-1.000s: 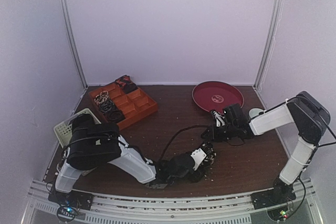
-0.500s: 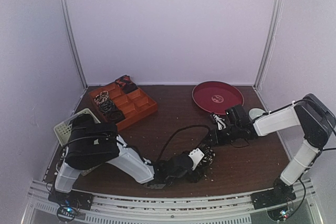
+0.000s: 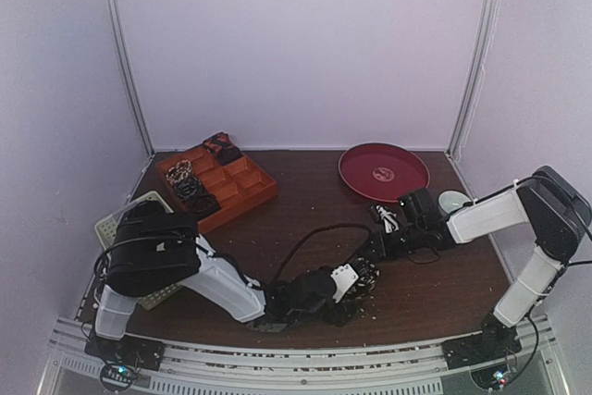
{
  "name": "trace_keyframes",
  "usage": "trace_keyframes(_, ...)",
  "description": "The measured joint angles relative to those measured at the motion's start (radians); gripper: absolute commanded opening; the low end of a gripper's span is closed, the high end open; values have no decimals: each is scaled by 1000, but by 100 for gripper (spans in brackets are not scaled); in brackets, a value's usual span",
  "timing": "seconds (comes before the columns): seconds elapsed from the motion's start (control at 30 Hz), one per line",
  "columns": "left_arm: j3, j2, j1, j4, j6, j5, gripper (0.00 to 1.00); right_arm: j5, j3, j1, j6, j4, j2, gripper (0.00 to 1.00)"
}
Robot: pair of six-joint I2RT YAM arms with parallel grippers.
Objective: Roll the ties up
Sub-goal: Adjust the tie at the center of the board, then place the tie in the storage box.
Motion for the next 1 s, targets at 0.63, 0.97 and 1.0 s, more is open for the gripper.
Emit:
trace_keyframes(0.63, 98, -75, 2, -259, 72, 50, 87, -13, -7, 0, 9, 14, 0, 19)
trace_keyframes(0.97, 253, -89, 33, -475, 60, 84, 88, -19, -8, 0, 13, 25, 8, 19)
trace_keyframes(1.0, 266, -89, 35, -493, 59, 84, 88, -21, -8, 0, 14, 28, 10, 19)
